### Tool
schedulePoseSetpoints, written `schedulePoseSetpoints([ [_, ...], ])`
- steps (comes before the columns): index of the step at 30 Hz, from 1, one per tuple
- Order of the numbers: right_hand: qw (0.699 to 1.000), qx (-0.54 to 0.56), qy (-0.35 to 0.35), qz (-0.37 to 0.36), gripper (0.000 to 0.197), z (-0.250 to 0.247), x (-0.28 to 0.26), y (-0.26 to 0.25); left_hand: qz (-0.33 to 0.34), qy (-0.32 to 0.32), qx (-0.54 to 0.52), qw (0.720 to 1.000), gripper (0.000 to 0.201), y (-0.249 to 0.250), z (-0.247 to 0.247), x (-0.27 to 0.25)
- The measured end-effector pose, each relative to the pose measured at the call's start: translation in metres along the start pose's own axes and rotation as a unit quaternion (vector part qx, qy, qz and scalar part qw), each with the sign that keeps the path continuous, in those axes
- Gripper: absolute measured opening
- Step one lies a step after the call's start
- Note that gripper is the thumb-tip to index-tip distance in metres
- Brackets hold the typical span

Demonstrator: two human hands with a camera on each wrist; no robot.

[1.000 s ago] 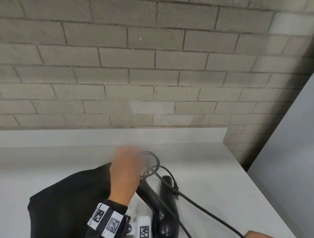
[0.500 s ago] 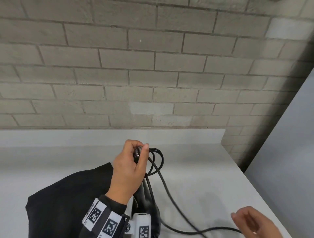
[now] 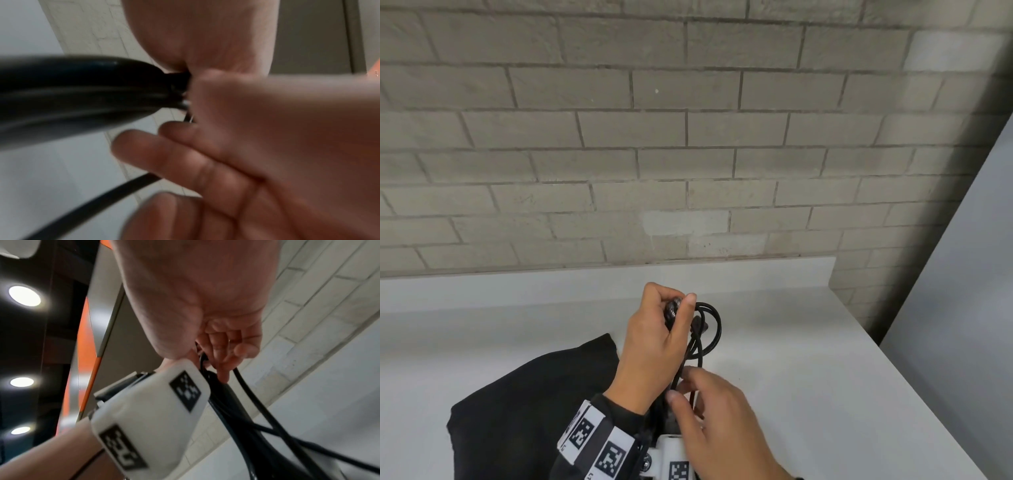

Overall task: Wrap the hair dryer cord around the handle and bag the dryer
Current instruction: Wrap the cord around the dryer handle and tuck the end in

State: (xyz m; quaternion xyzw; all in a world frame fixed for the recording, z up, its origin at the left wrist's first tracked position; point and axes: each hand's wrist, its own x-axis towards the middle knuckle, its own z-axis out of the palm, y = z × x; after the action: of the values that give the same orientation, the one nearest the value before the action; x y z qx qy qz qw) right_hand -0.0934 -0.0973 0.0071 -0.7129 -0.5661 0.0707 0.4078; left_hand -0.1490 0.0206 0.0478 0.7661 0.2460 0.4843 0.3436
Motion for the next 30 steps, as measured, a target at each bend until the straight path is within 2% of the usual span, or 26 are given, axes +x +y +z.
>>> schedulePoseSetpoints([
  [2, 0.999, 0.039, 0.007, 0.021, 0.022, 0.006, 0.007, -0.002, -0.004, -0.004, -0.005, 1.000, 0.022, -0.004, -0.002, 0.001],
  [5, 0.985, 0.154, 0.021, 0.077, 0.002, 0.003, 0.011, -0.003, -0.016, -0.013, -0.019, 1.000, 0.022, -0.010, -0.005, 0.001],
  [11, 0.985, 0.164, -0.060, 0.003, 0.006, -0.013, -0.006, 0.002, -0.007, -0.016, -0.022, 1.000, 0.029, -0.013, -0.007, 0.003],
  [13, 0.987, 0.138, -0.073, -0.034, 0.009, -0.025, -0.015, 0.009, -0.013, -0.013, -0.021, 1.000, 0.030, -0.018, -0.011, 0.005],
  [16, 0.990, 0.100, -0.051, -0.080, 0.012, -0.047, -0.028, 0.030, -0.013, -0.017, -0.018, 1.000, 0.026, -0.021, -0.016, 0.004],
  [18, 0.990, 0.071, -0.070, -0.096, 0.014, -0.059, -0.038, 0.049, -0.014, -0.010, -0.020, 1.000, 0.023, -0.022, -0.018, 0.005],
  [21, 0.986, 0.052, -0.144, -0.065, 0.021, -0.078, -0.055, 0.078, -0.018, 0.008, -0.018, 1.000, 0.021, -0.025, -0.021, 0.007],
  [24, 0.976, -0.061, -0.198, -0.071, 0.030, -0.085, -0.071, 0.096, -0.017, 0.009, -0.019, 1.000, 0.019, -0.027, -0.022, 0.008],
  [25, 0.963, -0.123, -0.235, -0.048, 0.028, -0.088, -0.075, 0.102, -0.017, 0.009, -0.020, 1.000, 0.019, -0.027, -0.022, 0.007],
  [26, 0.938, -0.212, -0.273, -0.024, 0.027, -0.092, -0.074, 0.110, -0.016, 0.009, -0.021, 1.000, 0.018, -0.026, -0.021, 0.007],
  [27, 0.914, -0.264, -0.307, 0.028, 0.029, -0.097, -0.069, 0.108, -0.014, 0.008, -0.023, 1.000, 0.019, -0.026, -0.021, 0.006],
  [28, 0.905, -0.301, -0.300, 0.032, 0.029, -0.096, -0.068, 0.117, -0.013, 0.008, -0.025, 1.000, 0.020, -0.026, -0.020, 0.005],
  [30, 0.915, -0.293, -0.276, 0.022, 0.026, -0.090, -0.069, 0.136, -0.012, 0.007, -0.029, 0.999, 0.021, -0.025, -0.018, 0.004],
])
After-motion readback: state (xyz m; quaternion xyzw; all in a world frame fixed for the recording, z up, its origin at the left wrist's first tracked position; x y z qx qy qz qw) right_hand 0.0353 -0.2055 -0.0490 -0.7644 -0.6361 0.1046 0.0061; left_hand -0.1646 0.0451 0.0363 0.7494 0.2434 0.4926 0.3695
